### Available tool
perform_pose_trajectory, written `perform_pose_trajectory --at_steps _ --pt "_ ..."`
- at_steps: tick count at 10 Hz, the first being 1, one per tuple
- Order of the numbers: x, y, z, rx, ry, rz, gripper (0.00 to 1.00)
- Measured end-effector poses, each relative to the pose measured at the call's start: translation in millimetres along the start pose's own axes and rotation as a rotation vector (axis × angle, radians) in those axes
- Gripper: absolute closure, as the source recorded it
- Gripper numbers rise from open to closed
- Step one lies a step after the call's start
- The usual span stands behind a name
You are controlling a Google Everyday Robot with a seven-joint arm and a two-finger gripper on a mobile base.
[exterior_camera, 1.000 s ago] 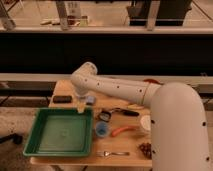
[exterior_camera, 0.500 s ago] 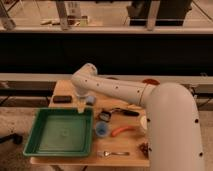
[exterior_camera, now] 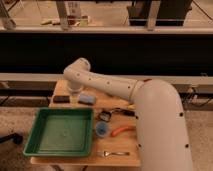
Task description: Place eraser in purple bowl
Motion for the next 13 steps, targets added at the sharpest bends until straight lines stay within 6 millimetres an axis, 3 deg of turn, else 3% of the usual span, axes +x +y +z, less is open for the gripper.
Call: perform_pose_trajectory --at_steps 3,6,10,13 --pt "9.0 -28.9 10.4 0.017 -0.05 0.033 0.2" --pt "29.5 -39.4 44.4 0.029 -0.197 0.05 0.2" --pt "3.1 -49.3 68.9 0.023 -0.281 -0.014 0.2" --pt "-2.8 -44.6 86.0 0.011 -0.307 -0.033 0.2"
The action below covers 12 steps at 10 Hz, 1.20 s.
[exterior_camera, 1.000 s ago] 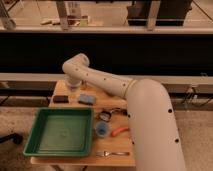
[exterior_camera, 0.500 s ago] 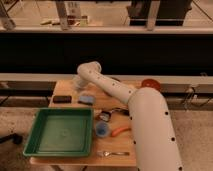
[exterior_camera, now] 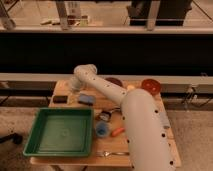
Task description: Place eraser in purple bowl
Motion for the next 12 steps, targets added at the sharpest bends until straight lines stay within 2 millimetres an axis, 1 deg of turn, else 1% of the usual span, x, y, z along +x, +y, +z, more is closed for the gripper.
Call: perform_pose_trajectory --at_steps 3,5,8,10,11,12 --pt "6.0 7.4 15.5 -0.02 -0.018 0.0 0.2" --pt "8.1 8.8 25.6 -0.034 -0.028 0.005 0.2" --pt "7.3 4.7 33.1 -0.041 -0.034 0.024 0.2" --pt "10.2 1.8 34.6 -0.043 -0.038 0.045 0.2" --pt "13.2 0.9 33.8 -0.043 -0.038 0.053 0.24" --pt "14.9 -0.7 34.4 -0.044 -0.036 0.063 0.25"
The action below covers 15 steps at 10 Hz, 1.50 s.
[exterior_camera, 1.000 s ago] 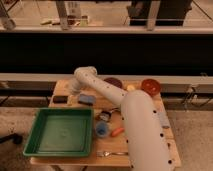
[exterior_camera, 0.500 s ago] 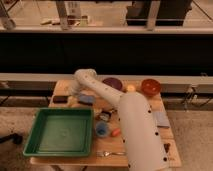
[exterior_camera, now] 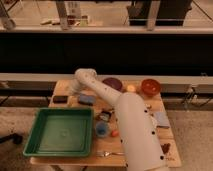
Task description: Place eraser in purple bowl
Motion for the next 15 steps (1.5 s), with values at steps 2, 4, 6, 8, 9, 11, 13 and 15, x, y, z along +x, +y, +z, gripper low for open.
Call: perform_pose_trajectory --at_steps 2,4,6,8,9,11,13,15 --pt "5.5 -1.1 4.5 -0.017 0.008 0.023 0.37" --pt "12.9 -1.4 8.4 -0.038 0.009 0.057 0.57" --pt "14.1 -2.0 9.0 -0.041 0.014 0.056 0.76" --pt "14.0 -0.7 7.7 -0.045 0.017 0.053 0.94" --pt "14.5 -0.4 7.1 -0.045 0.018 0.054 0.99" --pt "15.3 -0.5 6.5 -0.045 0.019 0.054 1.0" --pt "16.1 -1.8 6.1 -0.04 0.018 0.055 1.0" --pt "17.3 -0.9 4.7 -0.039 0.02 0.055 1.0"
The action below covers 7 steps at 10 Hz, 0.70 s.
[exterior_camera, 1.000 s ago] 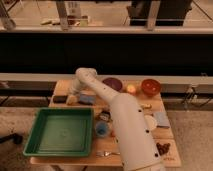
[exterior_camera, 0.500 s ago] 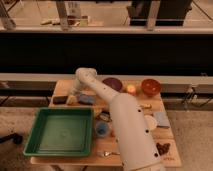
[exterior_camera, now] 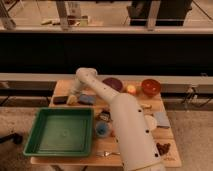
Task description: Place eraser in purple bowl
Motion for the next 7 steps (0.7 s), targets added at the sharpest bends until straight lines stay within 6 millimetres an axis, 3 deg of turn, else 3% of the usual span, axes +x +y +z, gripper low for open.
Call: perform_pose_trajectory --at_steps 3,5,7 --pt "3.0 2.8 -9.0 0.023 0.002 -0.009 1.0" --pt "-4.7 3.1 -39.8 0.096 -0.012 -0.021 1.0" --pt "-32.4 2.8 -79.9 0.16 -0.034 -0.049 1.0"
